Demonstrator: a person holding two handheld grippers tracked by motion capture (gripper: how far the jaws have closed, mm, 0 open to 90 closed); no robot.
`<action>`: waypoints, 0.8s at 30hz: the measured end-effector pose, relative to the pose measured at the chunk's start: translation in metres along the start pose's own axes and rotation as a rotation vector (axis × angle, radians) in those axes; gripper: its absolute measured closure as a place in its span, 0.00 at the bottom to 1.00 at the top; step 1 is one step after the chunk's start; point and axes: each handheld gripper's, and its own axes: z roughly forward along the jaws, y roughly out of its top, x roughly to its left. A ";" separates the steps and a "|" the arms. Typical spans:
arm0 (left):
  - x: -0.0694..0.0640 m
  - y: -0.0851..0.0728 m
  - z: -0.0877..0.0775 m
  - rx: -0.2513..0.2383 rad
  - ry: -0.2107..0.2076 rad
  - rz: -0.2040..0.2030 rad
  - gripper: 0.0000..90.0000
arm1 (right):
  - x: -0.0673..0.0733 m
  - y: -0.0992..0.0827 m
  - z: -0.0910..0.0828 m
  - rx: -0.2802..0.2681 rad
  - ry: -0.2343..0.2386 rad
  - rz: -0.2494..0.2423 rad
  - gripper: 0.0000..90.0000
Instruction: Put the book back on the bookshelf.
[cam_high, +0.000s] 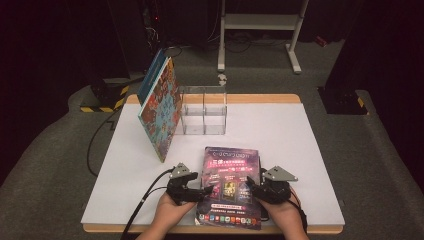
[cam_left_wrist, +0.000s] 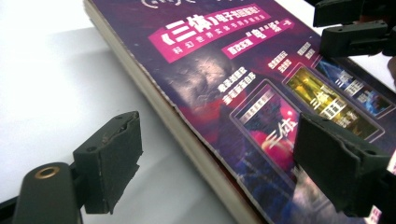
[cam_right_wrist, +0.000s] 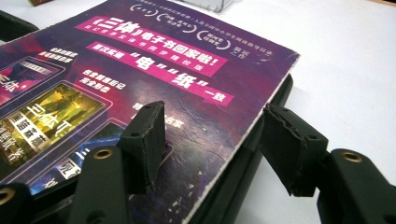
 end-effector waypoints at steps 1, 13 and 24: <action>0.000 0.000 0.002 0.005 -0.002 0.000 0.17 | -0.001 -0.001 0.000 -0.005 0.000 0.001 0.44; -0.017 -0.003 0.012 0.013 -0.028 0.023 0.16 | -0.010 -0.009 -0.007 -0.022 -0.007 0.055 0.38; -0.013 -0.002 0.018 0.021 -0.048 -0.020 0.15 | -0.017 -0.013 -0.003 -0.007 0.104 0.161 0.29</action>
